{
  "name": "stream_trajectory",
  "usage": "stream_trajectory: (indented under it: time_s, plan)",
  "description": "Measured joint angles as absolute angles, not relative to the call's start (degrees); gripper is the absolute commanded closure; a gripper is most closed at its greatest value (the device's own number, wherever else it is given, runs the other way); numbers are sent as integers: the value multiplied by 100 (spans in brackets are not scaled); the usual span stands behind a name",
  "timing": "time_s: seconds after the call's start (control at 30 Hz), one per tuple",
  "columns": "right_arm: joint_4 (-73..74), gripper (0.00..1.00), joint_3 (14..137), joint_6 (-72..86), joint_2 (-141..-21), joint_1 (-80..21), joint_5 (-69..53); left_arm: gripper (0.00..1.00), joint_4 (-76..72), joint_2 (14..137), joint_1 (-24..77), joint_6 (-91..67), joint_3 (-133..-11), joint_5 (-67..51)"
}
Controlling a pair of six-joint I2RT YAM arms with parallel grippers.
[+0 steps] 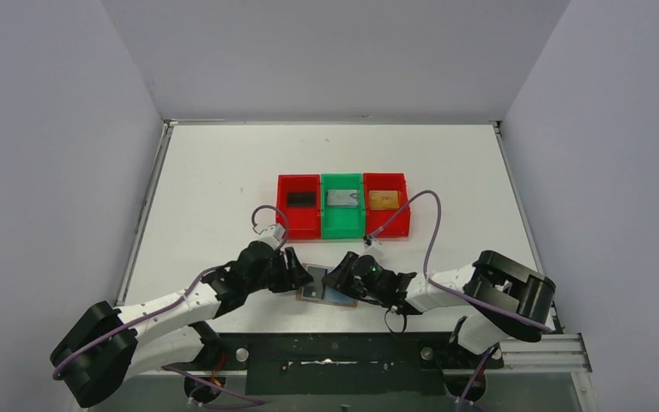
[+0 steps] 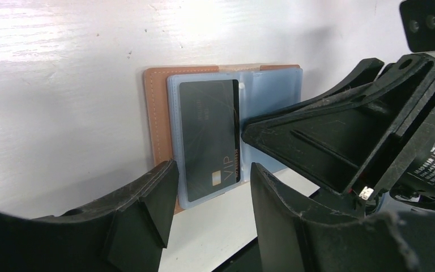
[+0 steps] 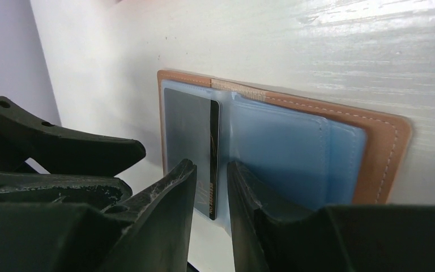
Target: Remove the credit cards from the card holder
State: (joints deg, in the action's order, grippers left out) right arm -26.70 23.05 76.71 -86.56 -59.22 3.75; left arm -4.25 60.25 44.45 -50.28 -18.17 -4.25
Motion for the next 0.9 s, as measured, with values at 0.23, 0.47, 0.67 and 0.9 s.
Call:
stream_trajectory:
  time_s: [0.23, 0.47, 0.67, 0.9]
  plan:
    - [-1417, 68, 2753, 7054, -8224, -5933, 484, 51, -235, 5996, 4442, -4982, -1940, -246]
    - [-906, 67, 3323, 6661, -8134, -5935, 506, 52, -165, 5815, 4442, -4980, -1944, -119]
    - [-858, 68, 3570, 6735, -8499, -5935, 506, 51, -145, 5808, 4442, -4980, -1944, -110]
    - [-1057, 70, 3218, 6989, -8702, -5933, 349, 52, -150, 6031, 4445, -4853, -2003, -233]
